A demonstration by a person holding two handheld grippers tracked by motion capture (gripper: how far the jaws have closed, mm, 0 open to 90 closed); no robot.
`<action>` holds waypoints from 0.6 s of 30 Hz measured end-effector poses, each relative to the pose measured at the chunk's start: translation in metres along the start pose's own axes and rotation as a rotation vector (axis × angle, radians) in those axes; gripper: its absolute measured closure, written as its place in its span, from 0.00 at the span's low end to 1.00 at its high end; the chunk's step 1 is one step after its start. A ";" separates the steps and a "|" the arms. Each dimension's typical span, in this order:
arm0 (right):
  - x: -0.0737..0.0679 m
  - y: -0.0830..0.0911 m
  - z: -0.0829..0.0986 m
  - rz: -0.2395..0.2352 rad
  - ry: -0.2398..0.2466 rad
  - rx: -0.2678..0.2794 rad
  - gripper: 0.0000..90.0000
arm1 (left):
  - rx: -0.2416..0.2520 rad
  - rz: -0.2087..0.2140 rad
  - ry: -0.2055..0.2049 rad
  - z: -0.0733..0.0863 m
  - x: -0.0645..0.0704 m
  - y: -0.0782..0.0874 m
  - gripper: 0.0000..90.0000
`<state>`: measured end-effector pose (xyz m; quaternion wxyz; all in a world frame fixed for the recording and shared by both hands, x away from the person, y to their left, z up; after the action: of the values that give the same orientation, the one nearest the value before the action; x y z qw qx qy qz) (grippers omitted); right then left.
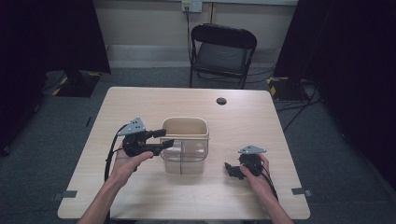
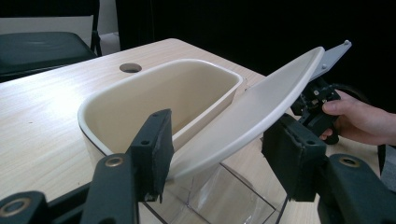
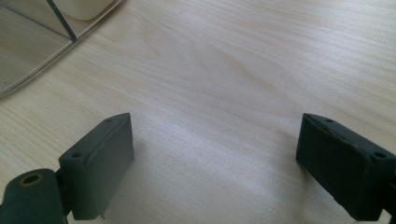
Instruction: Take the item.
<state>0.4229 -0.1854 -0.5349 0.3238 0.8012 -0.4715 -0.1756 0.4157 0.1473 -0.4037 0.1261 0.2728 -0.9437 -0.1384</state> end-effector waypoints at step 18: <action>0.000 0.000 0.000 0.000 0.000 0.000 0.12 | -0.003 -0.007 0.002 0.000 0.000 0.000 0.48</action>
<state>0.4229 -0.1854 -0.5349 0.3238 0.8013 -0.4715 -0.1756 0.4163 0.1473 -0.4035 0.1271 0.2762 -0.9423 -0.1399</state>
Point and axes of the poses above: each handheld gripper's, and its own axes: y roughly backward along the jaws, z roughly out of its underside, x roughly to its right, the point moved 5 cm from there along -y, roughly forward along the jaws, and after that the axes turned 1 degree about z, right-handed, at the moved point
